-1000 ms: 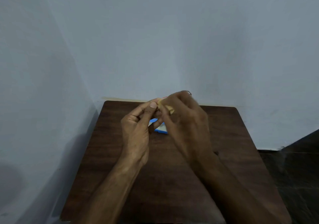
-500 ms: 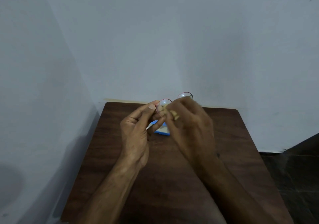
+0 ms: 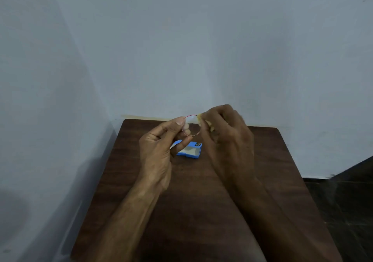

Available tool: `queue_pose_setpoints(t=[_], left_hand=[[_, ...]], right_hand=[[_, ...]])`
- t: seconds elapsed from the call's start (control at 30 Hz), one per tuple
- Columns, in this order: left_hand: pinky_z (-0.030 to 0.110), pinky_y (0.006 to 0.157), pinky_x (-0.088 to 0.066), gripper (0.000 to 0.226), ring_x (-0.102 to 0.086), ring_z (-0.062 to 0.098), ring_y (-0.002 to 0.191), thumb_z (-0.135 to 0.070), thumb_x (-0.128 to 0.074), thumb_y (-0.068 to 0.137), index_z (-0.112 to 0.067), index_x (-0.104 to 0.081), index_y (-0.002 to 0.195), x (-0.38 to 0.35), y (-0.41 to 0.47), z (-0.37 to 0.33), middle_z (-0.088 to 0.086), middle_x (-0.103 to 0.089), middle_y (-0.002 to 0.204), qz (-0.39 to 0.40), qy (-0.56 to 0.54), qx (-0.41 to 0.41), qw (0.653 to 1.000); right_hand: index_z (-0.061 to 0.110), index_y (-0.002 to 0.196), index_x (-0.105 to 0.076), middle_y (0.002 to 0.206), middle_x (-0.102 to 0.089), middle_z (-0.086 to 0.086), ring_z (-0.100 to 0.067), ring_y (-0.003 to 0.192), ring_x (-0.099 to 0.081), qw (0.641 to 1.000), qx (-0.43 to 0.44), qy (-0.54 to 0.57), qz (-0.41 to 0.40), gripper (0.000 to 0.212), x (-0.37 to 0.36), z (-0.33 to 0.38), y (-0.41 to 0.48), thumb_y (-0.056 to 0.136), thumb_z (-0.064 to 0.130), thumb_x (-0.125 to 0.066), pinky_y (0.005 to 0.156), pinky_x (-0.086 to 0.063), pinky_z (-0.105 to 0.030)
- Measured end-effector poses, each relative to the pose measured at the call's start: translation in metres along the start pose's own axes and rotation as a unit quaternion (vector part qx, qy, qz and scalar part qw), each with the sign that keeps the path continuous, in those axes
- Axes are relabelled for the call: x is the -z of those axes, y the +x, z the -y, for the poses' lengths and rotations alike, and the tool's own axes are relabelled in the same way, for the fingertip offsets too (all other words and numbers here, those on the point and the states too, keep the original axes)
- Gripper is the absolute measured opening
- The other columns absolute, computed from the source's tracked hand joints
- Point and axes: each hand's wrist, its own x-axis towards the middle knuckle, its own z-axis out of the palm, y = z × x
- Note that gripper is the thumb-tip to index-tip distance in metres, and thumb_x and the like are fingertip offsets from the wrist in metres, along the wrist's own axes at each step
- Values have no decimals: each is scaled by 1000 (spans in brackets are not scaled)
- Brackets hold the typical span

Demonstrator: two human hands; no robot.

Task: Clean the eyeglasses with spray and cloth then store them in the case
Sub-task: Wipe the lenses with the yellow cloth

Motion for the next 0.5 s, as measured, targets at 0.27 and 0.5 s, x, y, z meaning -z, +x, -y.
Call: queue_pose_setpoints(t=[0.27,0.5], left_hand=[[26,73,-62,25,-70,16,79,-21,-80,84,-5,-83,103,-4,0,2,12,-75,89,-3,4,-8,1000],[27,73,-63,21,-73,17,80,-21,-79,84,-9,-84,100,-2,-1,2,12,-75,88,1,-2,-9,1000]], right_hand=[[9,91,-71,97,-66,-5,-24,80,-59,1000,15,-8,-5,7,-1,-5,4,88,2,-73,62,-45,-32],[12,91,-73,99,-68,-3,-24,82,-63,998,-37,17,-42,5,1,-24,12,93,8,-73,66,-52,-42]])
